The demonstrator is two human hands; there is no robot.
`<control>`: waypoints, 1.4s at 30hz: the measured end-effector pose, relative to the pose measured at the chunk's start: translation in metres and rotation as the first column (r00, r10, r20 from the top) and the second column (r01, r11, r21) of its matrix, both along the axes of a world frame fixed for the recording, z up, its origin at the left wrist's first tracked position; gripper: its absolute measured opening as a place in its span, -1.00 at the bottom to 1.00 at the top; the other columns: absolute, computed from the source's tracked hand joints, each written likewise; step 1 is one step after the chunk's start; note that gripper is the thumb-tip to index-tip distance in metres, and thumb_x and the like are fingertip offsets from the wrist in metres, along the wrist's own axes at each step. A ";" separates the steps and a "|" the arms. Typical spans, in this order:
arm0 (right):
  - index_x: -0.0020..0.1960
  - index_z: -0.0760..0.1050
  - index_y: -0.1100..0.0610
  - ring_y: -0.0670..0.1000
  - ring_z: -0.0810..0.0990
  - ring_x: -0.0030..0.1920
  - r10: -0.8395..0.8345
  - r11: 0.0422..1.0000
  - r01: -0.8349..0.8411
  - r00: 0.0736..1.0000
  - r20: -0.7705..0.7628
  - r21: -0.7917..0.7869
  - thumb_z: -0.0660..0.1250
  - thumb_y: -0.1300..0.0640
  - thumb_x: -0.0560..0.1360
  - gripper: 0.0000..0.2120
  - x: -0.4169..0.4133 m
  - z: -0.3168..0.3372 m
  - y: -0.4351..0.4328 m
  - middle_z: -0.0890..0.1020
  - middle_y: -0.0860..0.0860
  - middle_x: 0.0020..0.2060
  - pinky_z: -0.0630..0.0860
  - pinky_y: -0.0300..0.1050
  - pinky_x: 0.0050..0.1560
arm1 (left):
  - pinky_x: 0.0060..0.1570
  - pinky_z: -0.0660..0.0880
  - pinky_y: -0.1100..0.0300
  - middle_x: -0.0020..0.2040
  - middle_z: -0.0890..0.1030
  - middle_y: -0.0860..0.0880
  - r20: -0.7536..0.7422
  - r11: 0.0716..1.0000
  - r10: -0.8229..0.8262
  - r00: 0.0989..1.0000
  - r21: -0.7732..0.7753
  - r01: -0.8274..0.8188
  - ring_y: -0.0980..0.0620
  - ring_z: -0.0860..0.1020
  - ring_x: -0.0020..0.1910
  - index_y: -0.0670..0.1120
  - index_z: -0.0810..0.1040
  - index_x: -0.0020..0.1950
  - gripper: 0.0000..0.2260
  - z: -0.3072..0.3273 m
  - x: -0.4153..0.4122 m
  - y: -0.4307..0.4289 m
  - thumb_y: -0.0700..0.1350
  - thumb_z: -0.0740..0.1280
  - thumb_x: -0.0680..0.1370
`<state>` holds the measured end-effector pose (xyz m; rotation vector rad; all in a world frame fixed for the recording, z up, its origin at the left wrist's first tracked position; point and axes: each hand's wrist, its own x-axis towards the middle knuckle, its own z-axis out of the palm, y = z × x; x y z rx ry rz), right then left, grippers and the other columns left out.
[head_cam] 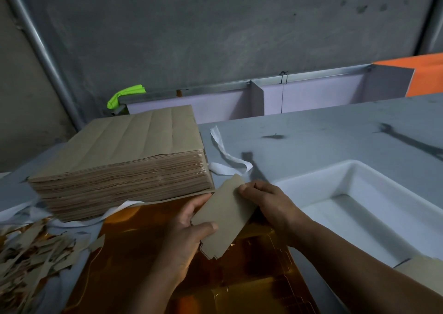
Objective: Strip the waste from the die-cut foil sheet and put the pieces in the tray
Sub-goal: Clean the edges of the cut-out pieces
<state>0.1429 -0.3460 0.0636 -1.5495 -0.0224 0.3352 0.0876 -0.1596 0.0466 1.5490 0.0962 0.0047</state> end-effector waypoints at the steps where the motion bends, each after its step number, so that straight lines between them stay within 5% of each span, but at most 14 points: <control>1: -0.03 0.59 0.07 0.12 0.64 0.00 -0.007 1.000 0.007 1.000 -0.003 -0.003 0.37 -0.08 0.54 -0.79 0.000 0.001 0.000 0.60 0.12 0.00 0.68 0.00 -0.12 | -0.28 0.54 0.20 0.03 0.67 -0.01 -0.001 1.000 -0.010 1.000 0.010 0.010 -0.02 0.67 -0.06 0.16 0.57 0.23 -0.52 0.000 0.000 -0.001 -0.35 0.39 0.47; 6: -0.16 0.59 0.09 0.17 0.66 0.00 -0.044 0.993 0.050 0.997 0.058 -0.104 0.36 -0.04 0.56 -0.78 0.001 0.000 0.000 0.65 0.16 -0.05 0.62 0.21 0.08 | -0.24 0.56 0.17 0.03 0.67 -0.03 -0.041 0.999 -0.018 0.999 0.028 0.020 -0.02 0.68 -0.08 0.19 0.55 0.23 -0.51 0.001 -0.002 -0.002 -0.32 0.42 0.46; 10: -0.12 0.58 0.09 0.13 0.64 -0.01 -0.066 0.991 0.074 0.995 0.071 -0.111 0.34 -0.04 0.57 -0.79 0.002 -0.001 0.000 0.64 0.12 -0.06 0.62 0.14 0.10 | -0.22 0.57 0.07 -0.01 0.69 -0.04 -0.120 0.999 -0.004 0.993 -0.032 0.001 -0.09 0.66 -0.02 0.09 0.50 0.29 -0.56 0.004 0.001 0.002 -0.29 0.39 0.49; 16: -0.12 0.56 0.11 0.08 0.61 -0.09 -0.102 0.988 0.112 0.990 0.098 -0.104 0.32 -0.03 0.58 -0.78 0.005 -0.002 -0.003 0.63 0.12 -0.10 0.58 -0.03 -0.14 | -0.26 0.60 0.05 -0.02 0.71 -0.13 -0.212 0.964 -0.009 0.977 -0.261 -0.048 -0.07 0.71 -0.09 -0.09 0.51 0.26 -0.71 0.004 0.001 0.008 -0.24 0.23 0.55; 22: -0.19 0.51 0.02 0.08 0.60 -0.07 -0.154 0.986 0.162 0.979 0.131 -0.050 0.29 -0.03 0.60 -0.77 0.003 -0.001 -0.002 0.61 0.09 -0.10 0.50 -0.10 -0.21 | 0.08 0.56 -0.07 0.05 0.69 -0.21 -0.266 0.889 0.036 0.963 -0.432 -0.152 -0.16 0.68 0.02 -0.19 0.52 0.24 -0.74 0.003 -0.004 0.004 -0.19 0.23 0.56; 30: -0.18 0.43 0.01 0.00 0.53 -0.18 -0.193 0.974 0.210 0.966 0.170 -0.088 0.24 -0.04 0.62 -0.77 0.005 -0.005 -0.002 0.54 0.02 -0.17 0.45 -0.16 -0.29 | -0.24 0.63 0.11 -0.09 0.72 -0.14 -0.227 0.973 0.142 0.963 -0.146 -0.178 -0.11 0.71 -0.11 -0.06 0.55 0.17 -0.78 0.002 -0.012 0.000 -0.25 0.17 0.64; 34: -0.12 0.45 0.02 0.04 0.54 -0.13 -0.186 0.972 0.208 0.966 0.182 -0.112 0.22 -0.07 0.62 -0.79 0.006 -0.006 -0.001 0.54 0.06 -0.12 0.50 -0.11 -0.25 | -0.15 0.62 0.18 0.09 0.65 -0.12 -0.199 0.994 0.108 0.974 0.034 -0.103 -0.01 0.70 -0.07 -0.10 0.47 0.37 -0.63 0.004 -0.013 -0.001 -0.36 0.21 0.60; 42: -0.07 0.40 -0.02 0.00 0.54 -0.09 -0.189 0.957 0.229 0.958 0.215 -0.178 0.18 -0.10 0.63 -0.82 0.009 -0.009 -0.001 0.52 0.02 -0.07 0.47 -0.15 -0.29 | -0.06 0.61 0.25 0.01 0.64 0.04 -0.119 0.975 0.091 0.989 0.213 -0.064 0.06 0.65 0.04 -0.09 0.39 0.44 -0.52 0.006 -0.019 -0.012 -0.35 0.33 0.55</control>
